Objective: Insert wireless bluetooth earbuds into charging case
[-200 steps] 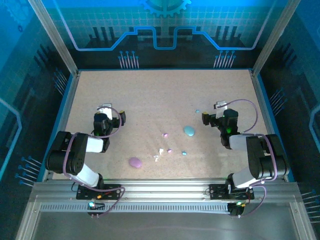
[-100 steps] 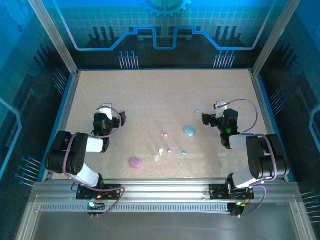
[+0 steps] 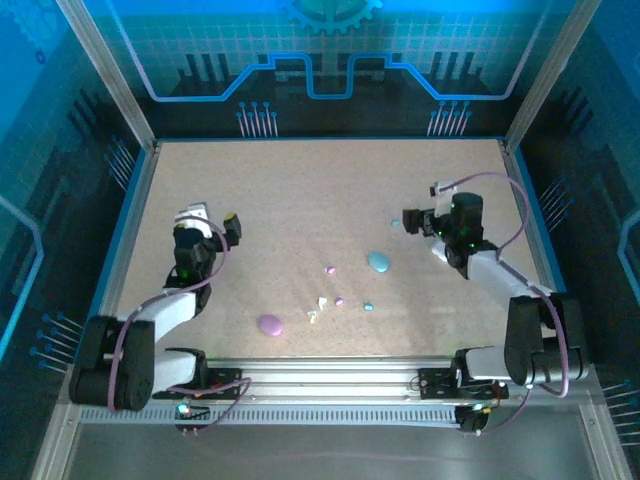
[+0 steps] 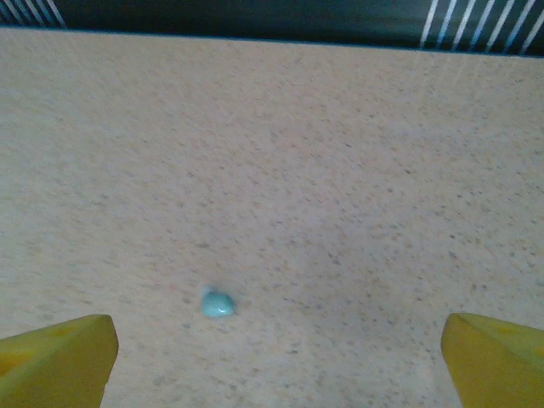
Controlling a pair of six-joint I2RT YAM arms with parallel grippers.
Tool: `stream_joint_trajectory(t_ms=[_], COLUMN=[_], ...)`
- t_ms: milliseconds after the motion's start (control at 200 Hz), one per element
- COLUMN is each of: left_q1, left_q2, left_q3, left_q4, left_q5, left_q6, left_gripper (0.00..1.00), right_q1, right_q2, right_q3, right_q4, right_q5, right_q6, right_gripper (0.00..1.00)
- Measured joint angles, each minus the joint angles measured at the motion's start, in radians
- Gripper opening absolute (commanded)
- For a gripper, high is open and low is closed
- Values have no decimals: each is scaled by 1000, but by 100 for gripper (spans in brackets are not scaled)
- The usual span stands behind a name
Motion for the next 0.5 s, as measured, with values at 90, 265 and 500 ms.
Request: stream_joint_trajectory(t_ms=[90, 265, 500], left_q1=[0, 0, -29], left_q2=[-72, -192, -200], left_q3=[62, 86, 16], left_q4=[-172, -382, -356], left_q5=[-50, -14, 282], left_q6=[-125, -305, -488], left_gripper=[99, 99, 99], right_q1=[2, 59, 159], right_q2=[-27, -39, -42], right_q3=[23, 13, -24], right_q4=[-107, -272, -356], right_q5=[-88, -188, -211], right_q6=[59, 158, 210], right_gripper=[90, 88, 84])
